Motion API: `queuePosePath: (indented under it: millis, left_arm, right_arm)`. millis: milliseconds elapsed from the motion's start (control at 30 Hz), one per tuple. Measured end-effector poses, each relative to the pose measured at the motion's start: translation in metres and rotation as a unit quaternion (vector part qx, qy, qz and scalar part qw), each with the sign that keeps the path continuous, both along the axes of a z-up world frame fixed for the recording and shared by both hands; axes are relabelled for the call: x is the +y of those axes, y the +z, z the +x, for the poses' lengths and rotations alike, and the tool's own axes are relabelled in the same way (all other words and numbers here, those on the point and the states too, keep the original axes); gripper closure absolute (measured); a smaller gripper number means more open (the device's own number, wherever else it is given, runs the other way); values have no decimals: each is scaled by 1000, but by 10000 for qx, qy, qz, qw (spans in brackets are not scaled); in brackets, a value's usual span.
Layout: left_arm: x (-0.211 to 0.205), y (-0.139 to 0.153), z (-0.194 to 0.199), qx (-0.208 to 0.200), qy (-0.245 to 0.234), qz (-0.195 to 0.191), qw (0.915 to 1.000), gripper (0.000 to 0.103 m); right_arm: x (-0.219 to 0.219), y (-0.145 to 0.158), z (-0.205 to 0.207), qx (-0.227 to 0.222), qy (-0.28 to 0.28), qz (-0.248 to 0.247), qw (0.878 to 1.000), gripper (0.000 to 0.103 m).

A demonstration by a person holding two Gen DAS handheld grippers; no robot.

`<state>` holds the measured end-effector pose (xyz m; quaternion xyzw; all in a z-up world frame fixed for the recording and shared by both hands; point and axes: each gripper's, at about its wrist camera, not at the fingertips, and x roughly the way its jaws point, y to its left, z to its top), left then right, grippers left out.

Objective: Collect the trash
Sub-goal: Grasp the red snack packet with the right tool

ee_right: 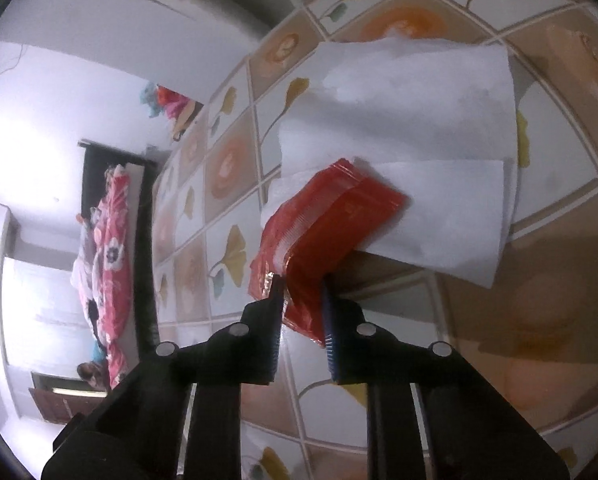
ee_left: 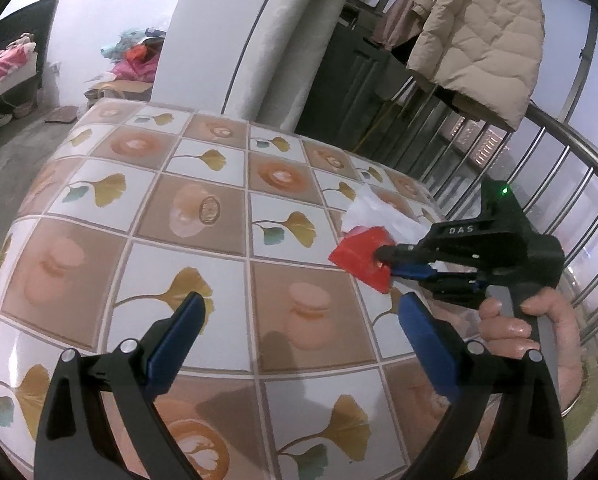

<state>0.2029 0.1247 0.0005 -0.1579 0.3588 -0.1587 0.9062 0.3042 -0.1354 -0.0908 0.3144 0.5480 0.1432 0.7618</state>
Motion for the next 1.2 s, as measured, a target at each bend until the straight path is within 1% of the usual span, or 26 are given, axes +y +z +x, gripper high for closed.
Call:
queuePosePath:
  millis: [100, 300, 367, 500, 567, 633, 767, 867, 967, 1033, 1100, 1133, 1167, 1200]
  left_arm:
    - [-2, 2, 0, -21, -8, -17, 10000, 8]
    - [-2, 5, 6, 17, -80, -157, 9998, 17]
    - [-4, 6, 8, 28, -133, -190, 9997, 22]
    - [-14, 6, 20, 159, -393, -310, 9986, 30]
    - [-26, 3, 33, 343, -538, -284, 9976, 37]
    - [-38, 1, 43, 435, -700, -217, 9964, 40]
    - [-72, 1, 68, 534, -1010, 82, 9934, 43]
    - [-102, 1, 85, 459, -1238, 432, 9903, 45]
    - [-135, -3, 97, 390, -1497, 843, 9844, 45]
    - [-157, -9, 101, 364, -1701, 1170, 9778, 46]
    - [-179, -16, 100, 349, -1946, 1497, 9688, 49]
    - [-186, -19, 99, 368, -2048, 1596, 9650, 52]
    - [-195, -23, 96, 415, -2190, 1702, 9599, 59]
    - [-200, -24, 93, 364, -2235, 1796, 9573, 59]
  right_arm:
    - [-4, 0, -3, 12, 42, 108, 9999, 89]
    - [-22, 9, -25, -43, 263, 154, 9995, 90]
    - [-33, 9, -38, -39, 283, 157, 9995, 90]
    - [-62, 8, -60, -4, 150, 195, 9997, 90]
    - [-76, 7, -70, 6, 58, 225, 9997, 90]
    - [-93, 6, -80, -1, -80, 251, 9997, 90]
    - [-119, 6, -94, -71, -357, 308, 9989, 90]
    - [-136, 8, -104, -139, -551, 400, 9976, 90]
    - [-155, 9, -116, -226, -819, 541, 9949, 90]
    - [-165, 9, -123, -254, -946, 598, 9934, 90]
    - [-171, 7, -128, -251, -1034, 643, 9922, 90]
    - [-172, 6, -131, -252, -1065, 639, 9919, 90]
    - [-171, 5, -132, -252, -1088, 634, 9917, 90]
    - [-177, 5, -134, -251, -1106, 627, 9916, 90]
